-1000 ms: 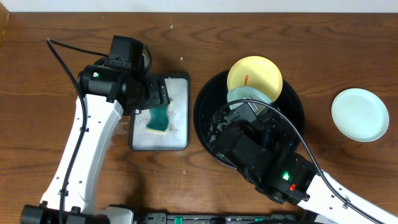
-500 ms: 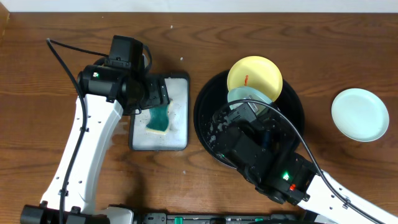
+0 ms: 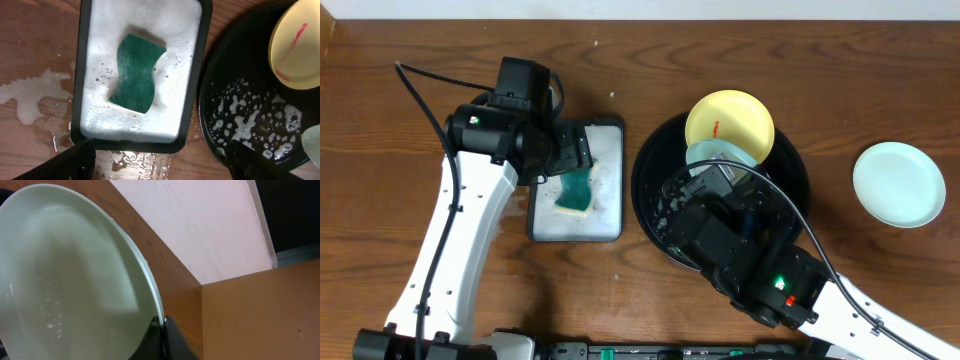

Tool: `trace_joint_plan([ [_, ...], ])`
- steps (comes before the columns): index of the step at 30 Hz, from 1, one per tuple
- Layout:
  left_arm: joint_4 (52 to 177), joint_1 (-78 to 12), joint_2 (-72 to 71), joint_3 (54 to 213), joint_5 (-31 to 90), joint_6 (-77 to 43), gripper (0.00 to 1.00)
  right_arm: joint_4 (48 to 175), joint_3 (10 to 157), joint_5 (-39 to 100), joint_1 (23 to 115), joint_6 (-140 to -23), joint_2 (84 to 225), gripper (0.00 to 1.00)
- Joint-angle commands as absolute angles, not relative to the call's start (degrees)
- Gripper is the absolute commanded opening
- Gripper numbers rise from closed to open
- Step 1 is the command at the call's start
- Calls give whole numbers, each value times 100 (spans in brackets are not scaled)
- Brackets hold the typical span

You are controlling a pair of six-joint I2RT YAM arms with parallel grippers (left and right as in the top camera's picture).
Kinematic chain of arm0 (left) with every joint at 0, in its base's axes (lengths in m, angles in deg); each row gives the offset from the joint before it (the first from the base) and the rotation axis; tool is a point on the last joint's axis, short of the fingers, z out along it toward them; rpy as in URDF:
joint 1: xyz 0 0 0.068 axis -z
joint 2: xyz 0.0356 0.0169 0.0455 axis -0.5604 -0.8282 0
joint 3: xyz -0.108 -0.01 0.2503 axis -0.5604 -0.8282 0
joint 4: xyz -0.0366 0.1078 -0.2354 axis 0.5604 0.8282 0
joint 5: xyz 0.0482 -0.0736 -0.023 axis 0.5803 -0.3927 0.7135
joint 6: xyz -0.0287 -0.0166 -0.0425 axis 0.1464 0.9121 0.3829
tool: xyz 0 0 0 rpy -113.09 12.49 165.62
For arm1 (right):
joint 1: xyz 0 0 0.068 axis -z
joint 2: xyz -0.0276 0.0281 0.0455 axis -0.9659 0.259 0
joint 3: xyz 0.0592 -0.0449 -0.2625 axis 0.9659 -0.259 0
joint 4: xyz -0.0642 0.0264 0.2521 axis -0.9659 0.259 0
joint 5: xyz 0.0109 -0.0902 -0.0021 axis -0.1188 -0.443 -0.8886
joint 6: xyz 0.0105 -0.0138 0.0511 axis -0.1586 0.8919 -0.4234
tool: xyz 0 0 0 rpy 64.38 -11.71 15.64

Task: Clean dirty plates on tray and stack at the side
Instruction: 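Tilt the pale green plate up and carry it right with right gripper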

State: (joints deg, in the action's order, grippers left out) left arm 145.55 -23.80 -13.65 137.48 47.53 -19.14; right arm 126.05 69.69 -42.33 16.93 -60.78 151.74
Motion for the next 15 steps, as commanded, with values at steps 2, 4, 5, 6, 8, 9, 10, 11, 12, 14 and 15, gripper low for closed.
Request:
trace_joint_plan([
  [2,14575,-2393,-1360,13779,4700,-1964,84,12603,7118,-4338,1671,-6063,15100,1],
  [4,14575,-2393,-1360,13779,4700,-1964,84,12603,7118,-4338,1671,-6060,15098,1],
  [5,14575,-2393,-1360,13779,4700,-1964,84,12605,7118,-4338,1671,-6063,15098,1],
  [6,14575,-2393,-1360,13779,4700,-1964,84,12605,7118,-4338,1671,-6063,15098,1],
  [8,14575,-2393,-1360,13779,4700,-1964,84,12603,7118,-4338,1671,-6063,15098,1],
  [9,14575,-2393,-1360,13779,4700,-1964,84,12605,7118,-4338,1671,-6060,15098,1],
  [10,14575,-2393,-1360,13779,4700,-1964,84,12605,7118,-4338,1671,-6060,15098,1],
  [11,14575,-2393,-1360,13779,4700,-1964,84,12603,7118,-4338,1675,-6063,15098,1],
  [12,14575,-2393,-1360,13779,4700,-1962,84,12598,7118,-4334,1684,-6069,15098,1],
  [14,14575,-2393,-1360,13779,4700,-1964,84,12544,7118,-4227,1699,-6246,15100,1],
  [15,14575,-2393,-1360,13779,4700,-1964,84,12513,7118,-3901,1703,-6279,15105,1],
])
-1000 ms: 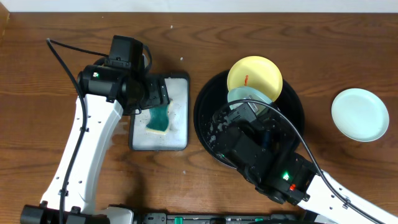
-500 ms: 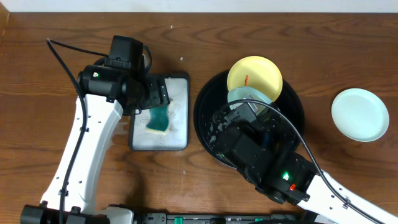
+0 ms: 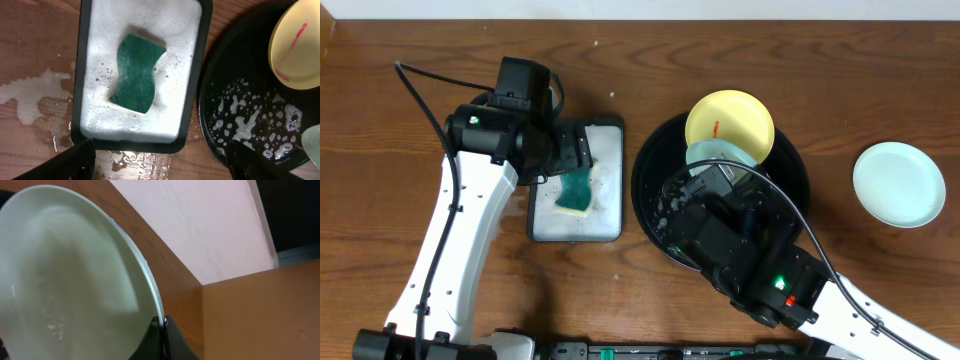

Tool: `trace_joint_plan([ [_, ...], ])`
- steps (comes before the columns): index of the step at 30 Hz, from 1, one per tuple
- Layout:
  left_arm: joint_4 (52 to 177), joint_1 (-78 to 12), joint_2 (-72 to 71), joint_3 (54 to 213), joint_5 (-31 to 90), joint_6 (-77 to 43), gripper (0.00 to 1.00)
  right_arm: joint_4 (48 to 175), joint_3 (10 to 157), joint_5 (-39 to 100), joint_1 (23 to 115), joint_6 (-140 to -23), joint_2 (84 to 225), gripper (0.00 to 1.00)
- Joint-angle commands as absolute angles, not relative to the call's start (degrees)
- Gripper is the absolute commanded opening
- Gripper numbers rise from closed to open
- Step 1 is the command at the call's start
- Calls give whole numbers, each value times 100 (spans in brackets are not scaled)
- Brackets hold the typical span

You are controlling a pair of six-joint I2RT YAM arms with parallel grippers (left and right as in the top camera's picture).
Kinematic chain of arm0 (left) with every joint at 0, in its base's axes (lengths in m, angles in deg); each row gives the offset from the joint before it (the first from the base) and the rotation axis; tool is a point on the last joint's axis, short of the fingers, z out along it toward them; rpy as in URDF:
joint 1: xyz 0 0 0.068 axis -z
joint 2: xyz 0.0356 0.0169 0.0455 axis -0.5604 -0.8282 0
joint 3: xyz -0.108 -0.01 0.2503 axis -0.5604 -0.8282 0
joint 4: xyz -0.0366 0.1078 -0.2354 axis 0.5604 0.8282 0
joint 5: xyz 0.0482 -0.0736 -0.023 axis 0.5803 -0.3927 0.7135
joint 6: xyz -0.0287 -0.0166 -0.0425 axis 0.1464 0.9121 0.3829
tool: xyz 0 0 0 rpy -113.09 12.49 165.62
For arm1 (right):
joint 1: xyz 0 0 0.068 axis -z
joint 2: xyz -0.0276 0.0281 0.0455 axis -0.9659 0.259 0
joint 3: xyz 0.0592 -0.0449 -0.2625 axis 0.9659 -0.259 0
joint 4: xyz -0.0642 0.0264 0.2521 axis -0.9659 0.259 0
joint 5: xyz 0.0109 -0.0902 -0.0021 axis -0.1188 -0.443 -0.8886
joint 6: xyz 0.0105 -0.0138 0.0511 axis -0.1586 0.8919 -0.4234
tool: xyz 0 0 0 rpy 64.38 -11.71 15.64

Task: Clean dirty plates on tray and stack at the side
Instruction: 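Tilt the pale green plate up and carry it right with right gripper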

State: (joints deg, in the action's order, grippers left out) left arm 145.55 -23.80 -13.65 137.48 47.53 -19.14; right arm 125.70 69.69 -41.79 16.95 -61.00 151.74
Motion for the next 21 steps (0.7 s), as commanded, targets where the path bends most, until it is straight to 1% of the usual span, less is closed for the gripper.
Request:
trace_joint_plan([
  [1,14575,-2393,-1360,13779,4700,-1964,84,12537,7118,-3665,1706,-6222,15107,1],
  [3,14575,-2393,-1360,13779,4700,-1964,84,12745,7116,-3980,1795,-6205,15131,1],
  [4,14575,-2393,-1360,13779,4700,-1964,84,12790,7116,-4262,1891,-6393,15135,1],
  [5,14575,-2393,-1360,13779,4700,-1964,84,12756,7116,-4266,1994,-6635,15137,1],
  [6,14575,-2395,-1360,13779,4700,-1964,84,12705,7118,-3936,2060,-6681,15135,1],
  [8,14575,-2393,-1360,13779,4700,-1964,84,12753,7118,-3562,2068,-6432,15137,1],
  [10,14575,-2395,-1360,13779,4700,-1964,84,12906,7116,-3936,2106,-6469,15153,1],
  [11,14575,-2393,-1360,13779,4700,-1962,84,12928,7116,-4037,2149,-6703,15153,1],
  [12,14575,-2393,-1360,13779,4700,-1964,84,12917,7116,-3816,2176,-6893,15153,1],
  [14,14575,-2393,-1360,13779,4700,-1964,84,12972,7116,-3223,2165,-6747,15153,1],
  [16,14575,-2393,-1360,13779,4700,-1964,84,13171,7114,-3455,2211,-6873,15159,1],
  [18,14575,-2393,-1360,13779,4700,-1964,84,13206,7116,-3602,2344,-7343,15159,1],
  [21,14575,-2393,-1360,13779,4700,-1964,84,13201,7116,-2756,2661,-7630,15159,1],
])
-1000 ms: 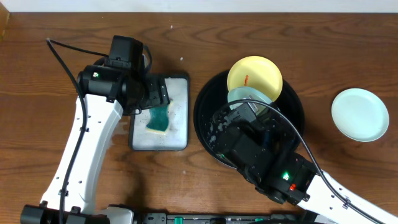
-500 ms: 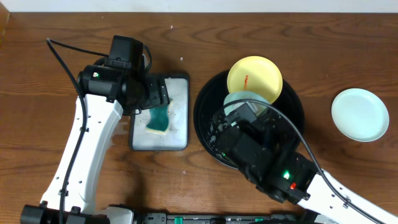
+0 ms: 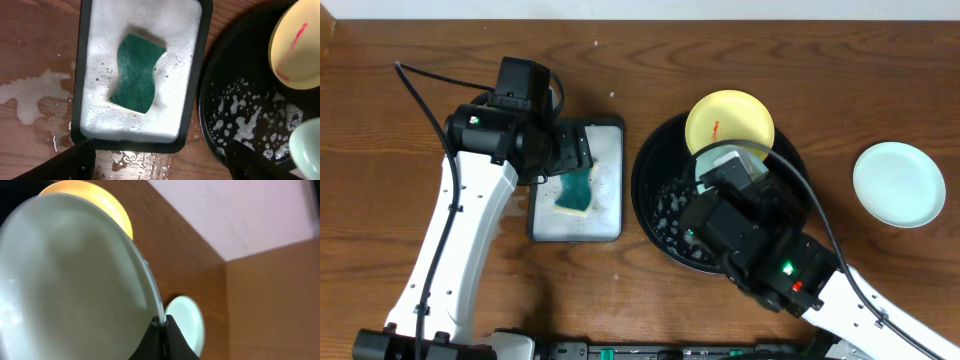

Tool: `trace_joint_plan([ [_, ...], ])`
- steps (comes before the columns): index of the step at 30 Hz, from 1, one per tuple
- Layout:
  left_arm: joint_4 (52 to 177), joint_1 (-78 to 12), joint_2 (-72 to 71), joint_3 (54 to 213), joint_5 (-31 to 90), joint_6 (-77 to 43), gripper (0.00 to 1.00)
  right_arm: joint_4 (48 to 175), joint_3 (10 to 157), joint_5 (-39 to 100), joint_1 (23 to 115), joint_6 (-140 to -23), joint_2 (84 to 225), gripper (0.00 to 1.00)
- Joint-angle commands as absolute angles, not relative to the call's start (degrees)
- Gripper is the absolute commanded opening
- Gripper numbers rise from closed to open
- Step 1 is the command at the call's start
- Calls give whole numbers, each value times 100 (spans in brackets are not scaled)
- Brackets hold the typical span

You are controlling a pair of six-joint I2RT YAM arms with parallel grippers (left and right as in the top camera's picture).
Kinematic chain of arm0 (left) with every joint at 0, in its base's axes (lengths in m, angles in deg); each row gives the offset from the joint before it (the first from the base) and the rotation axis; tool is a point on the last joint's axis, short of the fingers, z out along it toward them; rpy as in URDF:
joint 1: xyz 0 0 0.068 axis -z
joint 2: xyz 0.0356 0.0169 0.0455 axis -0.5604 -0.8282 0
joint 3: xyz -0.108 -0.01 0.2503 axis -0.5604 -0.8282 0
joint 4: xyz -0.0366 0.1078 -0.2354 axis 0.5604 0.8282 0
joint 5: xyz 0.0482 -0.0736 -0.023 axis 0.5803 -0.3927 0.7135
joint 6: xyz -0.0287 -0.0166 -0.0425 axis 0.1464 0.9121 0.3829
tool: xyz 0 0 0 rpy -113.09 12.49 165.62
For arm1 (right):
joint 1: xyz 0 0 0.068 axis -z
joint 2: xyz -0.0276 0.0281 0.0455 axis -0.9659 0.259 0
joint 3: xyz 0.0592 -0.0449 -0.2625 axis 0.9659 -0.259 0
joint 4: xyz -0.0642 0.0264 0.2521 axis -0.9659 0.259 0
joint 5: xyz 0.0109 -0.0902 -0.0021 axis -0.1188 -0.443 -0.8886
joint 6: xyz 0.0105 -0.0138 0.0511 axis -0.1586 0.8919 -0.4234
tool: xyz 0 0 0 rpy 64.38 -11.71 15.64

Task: Clean dirty plates on tray and stack at the side
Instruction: 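Tilt the pale green plate up and carry it right with right gripper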

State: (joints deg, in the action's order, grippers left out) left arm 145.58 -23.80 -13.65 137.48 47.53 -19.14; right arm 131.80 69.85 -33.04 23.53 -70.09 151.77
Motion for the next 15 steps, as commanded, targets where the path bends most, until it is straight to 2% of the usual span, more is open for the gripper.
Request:
trace_joint_plan([
  [1,14575,-2393,-1360,13779,4700,-1964,84,13208,7116,-2465,2847,-7877,15157,1],
  [4,14575,-2395,-1360,13779,4700,-1964,84,13131,7116,-1512,3642,-8430,15155,1],
  [8,14575,-2393,-1360,13779,4700,-1964,84,12863,7116,230,5144,-8358,15153,1],
  [11,14575,-2393,-1360,13779,4700,-1964,84,12657,7116,1825,6849,-8135,15155,1],
  [15,14575,-2393,-1360,13779,4700,-1964,84,12471,7116,2831,8785,-8034,15244,1],
])
